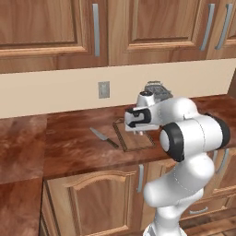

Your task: Retrieve the steak from the fridge and place it on the cutting board.

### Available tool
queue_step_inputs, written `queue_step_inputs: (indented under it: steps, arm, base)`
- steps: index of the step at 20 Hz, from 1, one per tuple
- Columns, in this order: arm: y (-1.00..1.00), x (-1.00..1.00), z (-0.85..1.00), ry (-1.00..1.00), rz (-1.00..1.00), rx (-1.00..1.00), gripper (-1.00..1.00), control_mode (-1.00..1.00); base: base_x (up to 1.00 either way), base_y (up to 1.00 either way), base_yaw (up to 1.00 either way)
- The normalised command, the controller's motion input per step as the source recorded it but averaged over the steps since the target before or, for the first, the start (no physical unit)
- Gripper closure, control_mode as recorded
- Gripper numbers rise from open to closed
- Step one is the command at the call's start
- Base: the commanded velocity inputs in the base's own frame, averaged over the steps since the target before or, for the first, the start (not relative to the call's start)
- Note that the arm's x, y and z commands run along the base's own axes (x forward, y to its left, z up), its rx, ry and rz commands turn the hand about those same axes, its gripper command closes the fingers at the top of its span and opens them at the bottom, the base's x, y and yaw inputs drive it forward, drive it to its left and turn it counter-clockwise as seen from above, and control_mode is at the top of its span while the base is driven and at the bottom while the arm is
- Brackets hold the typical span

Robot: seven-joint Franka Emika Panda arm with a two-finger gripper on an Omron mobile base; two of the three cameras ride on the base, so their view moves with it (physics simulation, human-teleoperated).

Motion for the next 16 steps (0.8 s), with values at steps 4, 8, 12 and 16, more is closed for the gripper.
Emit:
queue_step_inputs:
  steps: [4, 8, 12, 16]
  arm:
    - [0.00, 0.05, -0.42, 0.00, 0.00, 0.00, 1.00, -1.00]
    - [0.00, 0.00, -0.38, 0.00, 0.00, 0.00, 1.00, -1.00]
    - [0.00, 0.00, -0.33, 0.00, 0.00, 0.00, 1.00, -1.00]
    - [0.00, 0.00, -0.12, 0.00, 0.00, 0.00, 1.00, -1.00]
  base:
    - [0.00, 0.00, 0.00]
    - [0.00, 0.00, 0.00]
    - [0.00, 0.00, 0.00]
    - [0.00, 0.00, 0.00]
